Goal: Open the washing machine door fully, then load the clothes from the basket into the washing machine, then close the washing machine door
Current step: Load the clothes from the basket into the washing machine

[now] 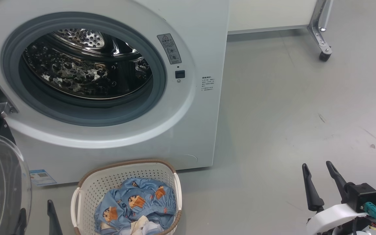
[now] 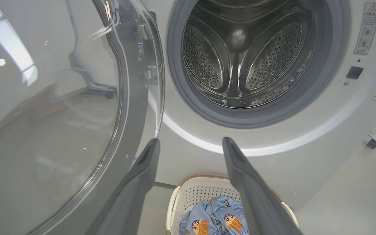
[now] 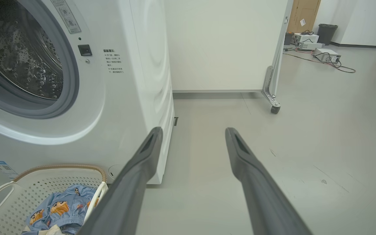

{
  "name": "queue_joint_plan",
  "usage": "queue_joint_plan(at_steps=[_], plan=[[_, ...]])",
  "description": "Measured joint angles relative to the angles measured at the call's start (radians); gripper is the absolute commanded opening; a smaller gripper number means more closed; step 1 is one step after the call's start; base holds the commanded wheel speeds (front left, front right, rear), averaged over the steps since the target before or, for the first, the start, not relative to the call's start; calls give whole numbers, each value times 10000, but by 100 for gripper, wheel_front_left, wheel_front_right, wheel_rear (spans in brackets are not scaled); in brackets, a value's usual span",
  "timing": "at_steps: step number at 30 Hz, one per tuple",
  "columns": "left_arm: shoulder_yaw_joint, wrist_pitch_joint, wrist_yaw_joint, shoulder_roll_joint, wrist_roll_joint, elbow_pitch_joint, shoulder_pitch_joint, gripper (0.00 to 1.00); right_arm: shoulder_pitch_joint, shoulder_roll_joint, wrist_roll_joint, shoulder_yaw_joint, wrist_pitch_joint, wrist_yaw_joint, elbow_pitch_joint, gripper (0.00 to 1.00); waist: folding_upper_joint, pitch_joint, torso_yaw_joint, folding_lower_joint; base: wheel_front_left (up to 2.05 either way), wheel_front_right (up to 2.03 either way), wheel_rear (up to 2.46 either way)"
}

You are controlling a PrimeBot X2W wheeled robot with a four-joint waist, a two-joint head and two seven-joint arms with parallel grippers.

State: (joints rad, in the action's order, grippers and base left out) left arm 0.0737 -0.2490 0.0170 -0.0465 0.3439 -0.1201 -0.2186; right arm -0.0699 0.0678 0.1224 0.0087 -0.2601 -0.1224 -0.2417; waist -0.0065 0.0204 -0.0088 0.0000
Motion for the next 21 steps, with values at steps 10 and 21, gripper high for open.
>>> queue_joint_plan(at_steps=[10,21], plan=[[-159,-2,0,2,2,328,87,100,35,-4,0,167,0,0,105,100,0,336,-193,0,0,0,0],[-746,-2,86,2,-58,98,655,100,469,-52,2,284,0,0,370,100,0,1291,-580,0,0,0,0]])
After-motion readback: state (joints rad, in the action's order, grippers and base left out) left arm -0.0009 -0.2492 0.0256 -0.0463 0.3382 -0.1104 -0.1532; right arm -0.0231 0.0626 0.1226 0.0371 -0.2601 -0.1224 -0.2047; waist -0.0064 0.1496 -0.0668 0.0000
